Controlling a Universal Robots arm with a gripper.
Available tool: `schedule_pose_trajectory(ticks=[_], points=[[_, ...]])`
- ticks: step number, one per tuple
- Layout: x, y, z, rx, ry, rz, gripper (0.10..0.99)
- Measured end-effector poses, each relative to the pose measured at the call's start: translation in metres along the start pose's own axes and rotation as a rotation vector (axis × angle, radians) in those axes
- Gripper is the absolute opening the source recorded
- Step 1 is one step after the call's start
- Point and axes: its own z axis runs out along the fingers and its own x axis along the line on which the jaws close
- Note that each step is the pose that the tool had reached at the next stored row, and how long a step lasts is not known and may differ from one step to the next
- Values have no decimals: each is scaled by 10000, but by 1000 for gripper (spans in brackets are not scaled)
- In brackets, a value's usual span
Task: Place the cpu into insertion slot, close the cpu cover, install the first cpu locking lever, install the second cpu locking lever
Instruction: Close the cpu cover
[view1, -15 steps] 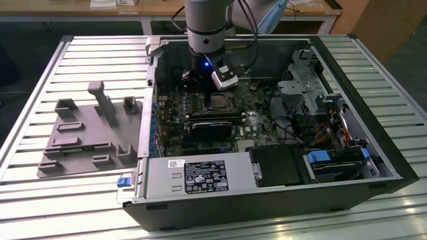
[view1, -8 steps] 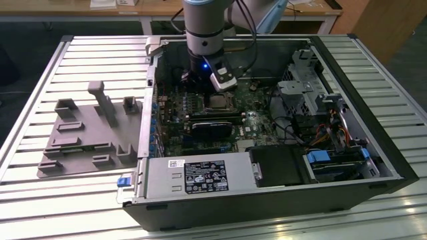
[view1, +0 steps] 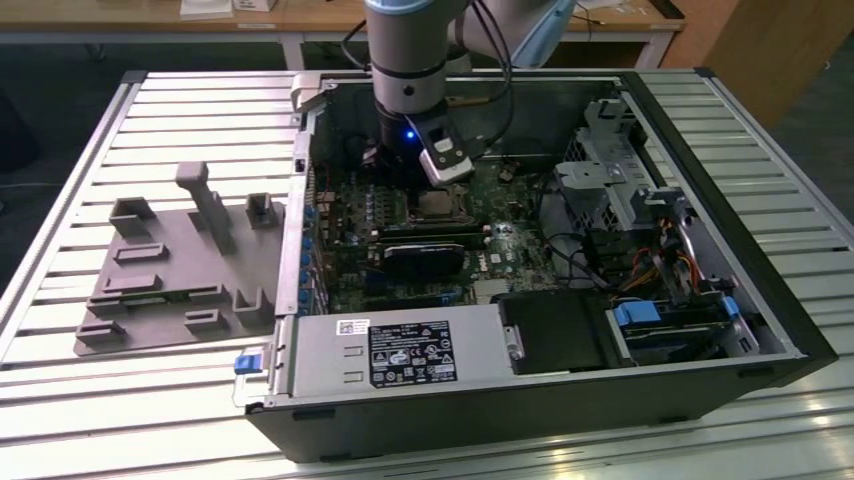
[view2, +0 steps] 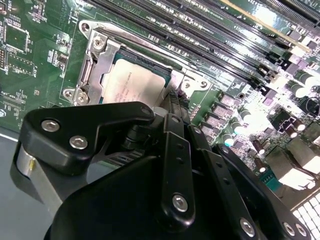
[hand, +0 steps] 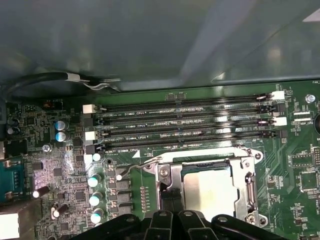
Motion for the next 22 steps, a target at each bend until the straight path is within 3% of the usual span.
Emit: schedule_pose_trajectory(ticks=[15, 22], points=[[2, -1, 24, 0, 1, 3, 106], [-3, 2, -62, -1, -1, 4, 106]])
